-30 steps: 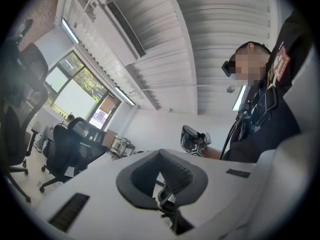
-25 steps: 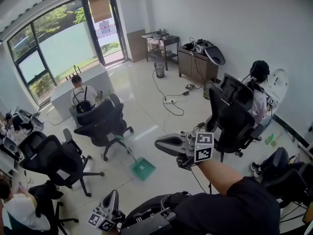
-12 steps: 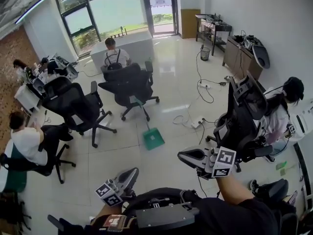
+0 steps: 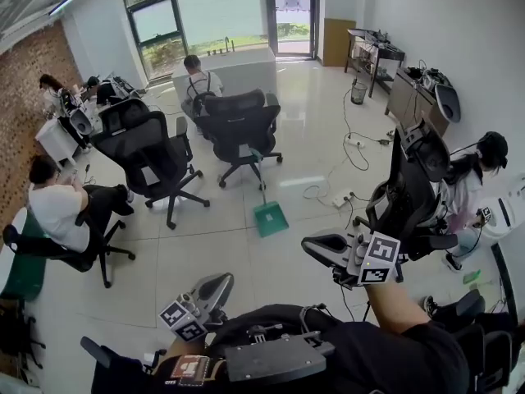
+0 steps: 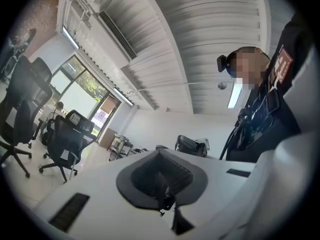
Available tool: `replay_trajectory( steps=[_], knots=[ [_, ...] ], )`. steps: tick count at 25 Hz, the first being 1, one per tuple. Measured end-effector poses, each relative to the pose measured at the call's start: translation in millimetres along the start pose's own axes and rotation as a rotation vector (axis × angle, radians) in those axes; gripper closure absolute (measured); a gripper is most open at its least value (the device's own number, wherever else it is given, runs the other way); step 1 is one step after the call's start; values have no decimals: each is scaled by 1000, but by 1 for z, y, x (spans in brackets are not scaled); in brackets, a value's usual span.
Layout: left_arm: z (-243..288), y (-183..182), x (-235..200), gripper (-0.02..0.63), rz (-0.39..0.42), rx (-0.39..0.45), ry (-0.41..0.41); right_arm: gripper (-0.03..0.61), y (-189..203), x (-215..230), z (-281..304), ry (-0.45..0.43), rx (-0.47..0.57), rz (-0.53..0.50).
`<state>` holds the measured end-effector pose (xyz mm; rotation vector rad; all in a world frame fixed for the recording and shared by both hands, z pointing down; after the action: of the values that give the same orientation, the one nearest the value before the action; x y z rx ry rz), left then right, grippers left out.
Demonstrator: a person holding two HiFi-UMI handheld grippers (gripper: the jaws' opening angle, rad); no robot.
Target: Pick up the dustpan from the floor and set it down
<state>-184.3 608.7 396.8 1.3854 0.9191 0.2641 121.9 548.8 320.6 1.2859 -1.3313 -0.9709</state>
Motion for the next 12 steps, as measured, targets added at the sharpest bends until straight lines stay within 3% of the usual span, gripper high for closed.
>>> replay_trajectory(
  steps=[6,12],
  knots=[
    [-174,-9,-41,597,-11,-39,23,555,54,-96,122,180,74,97],
    [-247,-28,-46,597,-50,-24,80,557,54,-154,192,237,6,51]
  ],
)
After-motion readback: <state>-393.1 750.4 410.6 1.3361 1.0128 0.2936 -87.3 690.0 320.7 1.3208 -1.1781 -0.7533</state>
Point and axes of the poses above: the fingertips, and each gripper's own axes: z forward along the fingers, x to its right, y out of its underside, the point moved 8 cm from there along -z, backward along the fingers, and after that the axes turned 13 degrees about -y, right-handed, at the moved point
